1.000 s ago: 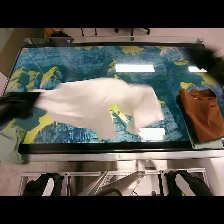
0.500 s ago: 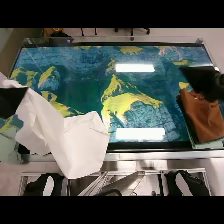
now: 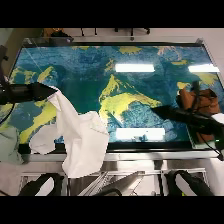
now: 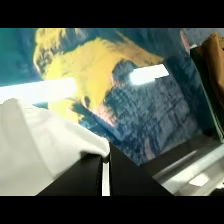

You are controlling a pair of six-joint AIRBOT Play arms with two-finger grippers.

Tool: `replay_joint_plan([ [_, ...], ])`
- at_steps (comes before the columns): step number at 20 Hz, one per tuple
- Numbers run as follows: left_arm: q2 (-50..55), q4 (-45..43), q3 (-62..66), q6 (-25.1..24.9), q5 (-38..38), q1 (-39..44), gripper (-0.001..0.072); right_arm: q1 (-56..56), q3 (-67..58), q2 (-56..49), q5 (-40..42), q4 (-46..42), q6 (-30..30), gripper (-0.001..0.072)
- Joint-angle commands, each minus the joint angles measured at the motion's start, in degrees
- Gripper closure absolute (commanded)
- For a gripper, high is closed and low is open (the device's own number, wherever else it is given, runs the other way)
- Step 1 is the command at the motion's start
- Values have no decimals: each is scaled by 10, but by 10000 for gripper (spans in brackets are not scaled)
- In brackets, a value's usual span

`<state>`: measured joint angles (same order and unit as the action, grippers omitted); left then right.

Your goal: Fold the shirts.

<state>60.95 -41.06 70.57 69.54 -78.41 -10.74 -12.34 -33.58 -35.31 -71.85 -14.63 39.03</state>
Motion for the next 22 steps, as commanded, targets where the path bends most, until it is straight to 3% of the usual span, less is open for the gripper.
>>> replay_joint_plan([
  [1,85,-3,1,-2,-7,29,689,108,34,-74,68,-46,0,325],
  [3,114,-23,1,-1,-11,28,689,210,33,-122,156,-47,0,323],
  [5,128,-53,1,-1,-11,22,689,311,19,-178,244,-47,-2,154],
  [6,132,-69,1,-1,-11,16,690,351,5,-207,276,-47,-2,109],
  [8,136,-94,1,-2,-11,-2,689,410,-40,-271,311,-47,-3,110],
  [14,136,-103,1,-19,-14,-74,689,478,-191,-410,310,-47,-9,122],
  [16,136,-102,1,-21,-9,-89,689,484,-218,-429,309,-47,-16,305],
  [18,136,-102,1,-21,-7,-94,689,484,-232,-433,309,-47,-17,354],
  [21,136,-97,1,-20,-10,-93,689,484,-242,-433,300,-47,-17,691],
  [22,134,-88,1,-20,-14,-93,689,484,-245,-429,298,-47,-17,692],
])
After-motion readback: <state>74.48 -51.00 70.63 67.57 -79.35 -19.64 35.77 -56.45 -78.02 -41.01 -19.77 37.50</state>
